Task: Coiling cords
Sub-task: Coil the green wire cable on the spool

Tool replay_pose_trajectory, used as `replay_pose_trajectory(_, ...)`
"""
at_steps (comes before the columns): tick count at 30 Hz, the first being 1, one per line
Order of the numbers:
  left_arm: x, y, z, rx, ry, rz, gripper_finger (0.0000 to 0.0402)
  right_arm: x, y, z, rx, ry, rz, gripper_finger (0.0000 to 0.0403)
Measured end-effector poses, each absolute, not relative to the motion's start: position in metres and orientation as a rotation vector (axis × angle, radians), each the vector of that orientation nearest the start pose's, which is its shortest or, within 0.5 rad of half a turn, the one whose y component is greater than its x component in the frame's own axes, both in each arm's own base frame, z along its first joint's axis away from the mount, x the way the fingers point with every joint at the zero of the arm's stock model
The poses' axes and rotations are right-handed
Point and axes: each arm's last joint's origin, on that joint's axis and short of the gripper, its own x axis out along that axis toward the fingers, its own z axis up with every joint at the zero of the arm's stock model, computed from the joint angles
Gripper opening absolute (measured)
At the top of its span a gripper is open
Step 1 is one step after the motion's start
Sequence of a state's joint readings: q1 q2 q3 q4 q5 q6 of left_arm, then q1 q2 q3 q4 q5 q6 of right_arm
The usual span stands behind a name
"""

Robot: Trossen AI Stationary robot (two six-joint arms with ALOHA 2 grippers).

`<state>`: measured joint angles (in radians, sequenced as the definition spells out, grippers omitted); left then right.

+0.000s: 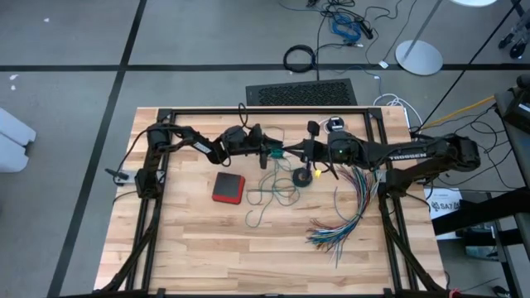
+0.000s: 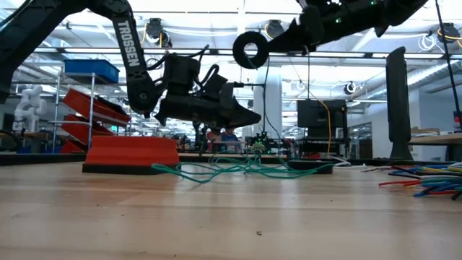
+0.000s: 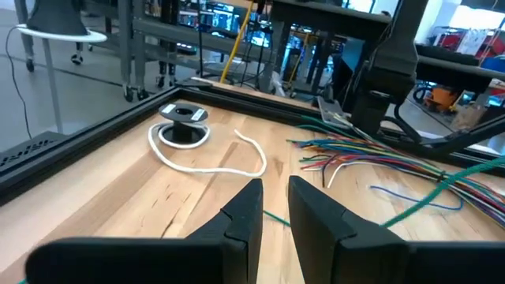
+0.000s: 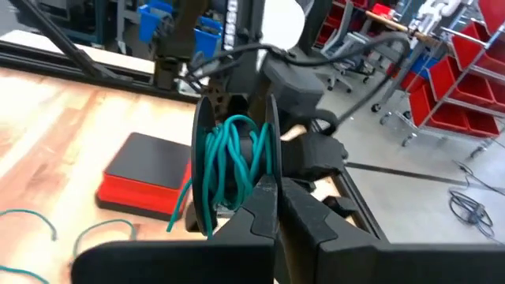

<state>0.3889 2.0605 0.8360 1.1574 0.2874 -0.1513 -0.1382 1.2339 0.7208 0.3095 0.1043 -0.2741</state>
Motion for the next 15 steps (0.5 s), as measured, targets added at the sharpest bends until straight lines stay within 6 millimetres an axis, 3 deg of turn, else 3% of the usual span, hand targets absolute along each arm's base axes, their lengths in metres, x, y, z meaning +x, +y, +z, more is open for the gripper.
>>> replay_pose_trajectory(7,0.354,0.133,0.114,-0.184,0.115,0.063,0.0069,0.261,-0.031,0.275,-0.272,0.198,-0.184,0.0)
replay_pose_trajectory(15,0.347,0.131,0.098,-0.321,0.29,-0.174,0.0069,0.25,-0.025,0.285,-0.274,0.182,-0.17,0.0)
